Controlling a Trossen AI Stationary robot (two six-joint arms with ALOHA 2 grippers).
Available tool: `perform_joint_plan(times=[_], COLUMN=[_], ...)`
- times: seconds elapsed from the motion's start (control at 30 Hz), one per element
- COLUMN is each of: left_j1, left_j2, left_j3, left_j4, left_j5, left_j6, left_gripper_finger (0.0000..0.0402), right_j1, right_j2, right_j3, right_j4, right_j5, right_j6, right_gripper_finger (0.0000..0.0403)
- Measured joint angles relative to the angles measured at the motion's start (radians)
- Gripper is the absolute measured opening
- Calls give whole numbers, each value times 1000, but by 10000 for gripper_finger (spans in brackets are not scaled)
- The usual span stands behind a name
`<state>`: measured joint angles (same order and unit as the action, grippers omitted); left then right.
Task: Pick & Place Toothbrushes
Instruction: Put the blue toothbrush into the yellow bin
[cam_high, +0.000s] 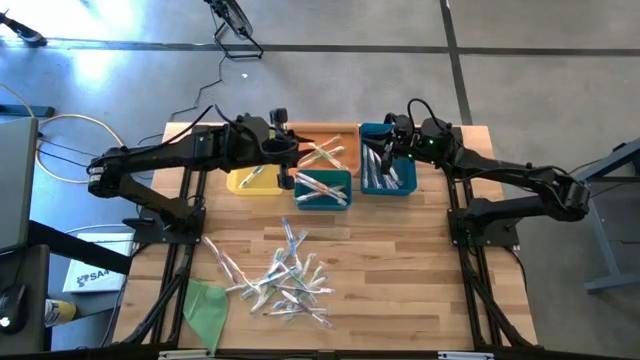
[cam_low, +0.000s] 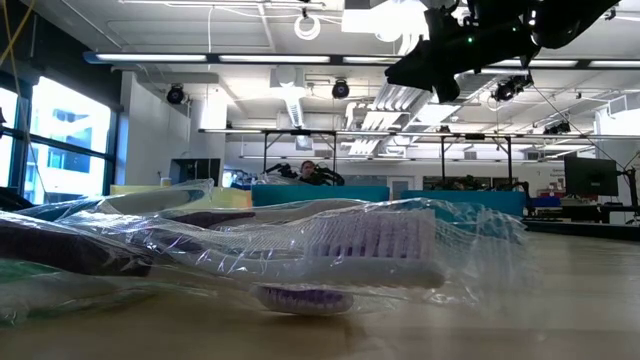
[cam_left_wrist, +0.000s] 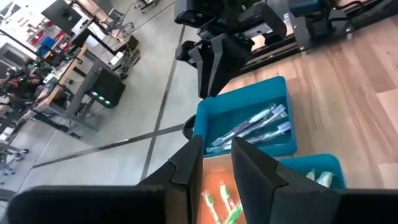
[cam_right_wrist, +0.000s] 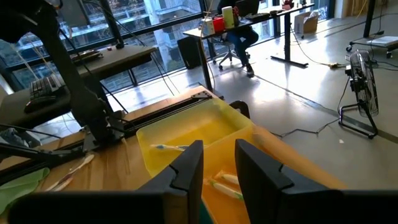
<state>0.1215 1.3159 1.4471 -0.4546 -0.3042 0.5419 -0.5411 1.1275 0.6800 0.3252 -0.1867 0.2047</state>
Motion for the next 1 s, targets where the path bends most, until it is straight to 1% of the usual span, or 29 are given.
perform_joint_plan(times=[0.1,0.2,0.3,0.5,0.73,0.83,1.0], left_j1=[-1,-18,-44,-112,-179,-206,-263], left_j2=[0,0,0,0,0,0,0], left_j3=[0,0,0,0,0,0,0], left_j4=[-35,-76,-94,-54,-49,-78,-205], left_j5=[0,-1,-2,-2,-3,-6,-7], left_j6=[-20,-77,-101,-111,-222,-305,-522], left_gripper_finger=[79,79,79,79,79,79,79], right_j1=[0,0,0,0,0,0,0], right_j2=[0,0,0,0,0,0,0], right_j3=[0,0,0,0,0,0,0], right_j4=[0,0,0,0,0,0,0], right_j5=[0,-3,-10,-79,-81,-82,-82], right_j6=[0,4,5,7,7,7,1], right_gripper_finger=[85,85,85,85,85,85,85])
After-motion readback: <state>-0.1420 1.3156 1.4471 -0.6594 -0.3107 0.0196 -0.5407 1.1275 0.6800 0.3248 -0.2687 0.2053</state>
